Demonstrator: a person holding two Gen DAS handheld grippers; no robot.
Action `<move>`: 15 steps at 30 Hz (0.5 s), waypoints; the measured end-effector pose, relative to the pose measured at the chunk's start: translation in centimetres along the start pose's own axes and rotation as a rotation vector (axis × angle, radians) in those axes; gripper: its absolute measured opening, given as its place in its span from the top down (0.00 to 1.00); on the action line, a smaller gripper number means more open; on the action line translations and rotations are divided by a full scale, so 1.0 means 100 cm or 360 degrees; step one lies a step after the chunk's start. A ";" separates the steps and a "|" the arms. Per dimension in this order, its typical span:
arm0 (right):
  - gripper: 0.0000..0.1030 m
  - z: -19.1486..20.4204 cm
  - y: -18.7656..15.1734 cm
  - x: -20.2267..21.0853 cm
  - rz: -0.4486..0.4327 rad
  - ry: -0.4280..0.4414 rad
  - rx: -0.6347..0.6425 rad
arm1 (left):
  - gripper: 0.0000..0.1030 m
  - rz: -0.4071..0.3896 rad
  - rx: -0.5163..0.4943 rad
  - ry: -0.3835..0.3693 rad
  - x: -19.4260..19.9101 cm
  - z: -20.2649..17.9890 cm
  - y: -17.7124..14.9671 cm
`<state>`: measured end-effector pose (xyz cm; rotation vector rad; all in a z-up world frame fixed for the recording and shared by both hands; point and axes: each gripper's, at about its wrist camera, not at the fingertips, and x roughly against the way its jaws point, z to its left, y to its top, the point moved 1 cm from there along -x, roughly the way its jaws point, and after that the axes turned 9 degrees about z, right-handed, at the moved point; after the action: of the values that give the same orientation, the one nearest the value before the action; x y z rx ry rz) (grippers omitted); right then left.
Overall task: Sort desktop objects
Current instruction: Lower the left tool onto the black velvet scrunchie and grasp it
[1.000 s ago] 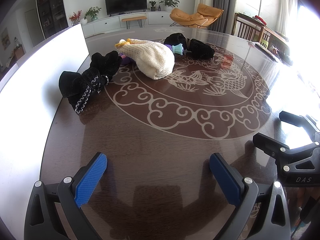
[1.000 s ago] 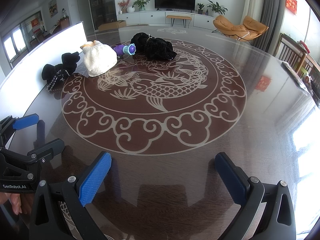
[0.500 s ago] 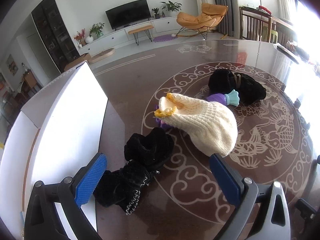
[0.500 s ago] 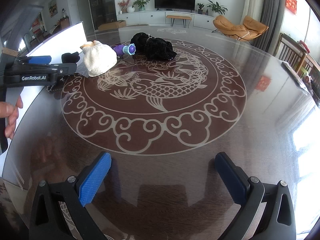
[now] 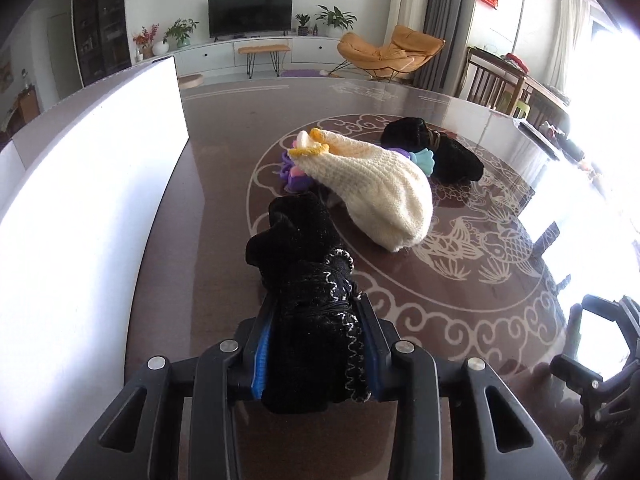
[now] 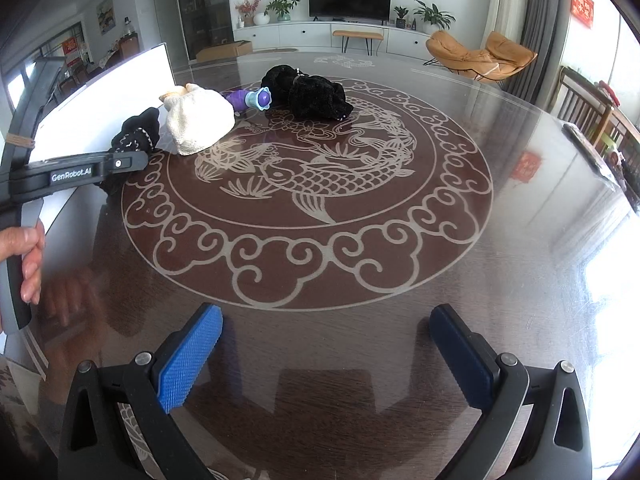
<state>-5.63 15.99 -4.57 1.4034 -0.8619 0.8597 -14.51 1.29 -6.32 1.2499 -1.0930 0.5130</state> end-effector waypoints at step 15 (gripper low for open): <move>0.00 0.039 0.076 -0.004 -0.0020 0.0206 0.0204 | 0.65 -0.0009 -0.0029 0.0025 0.009 -0.012 -0.026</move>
<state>-12.61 12.02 -1.51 1.4451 -0.7092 0.9994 -11.53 1.40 -6.78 1.2310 -1.0787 0.5069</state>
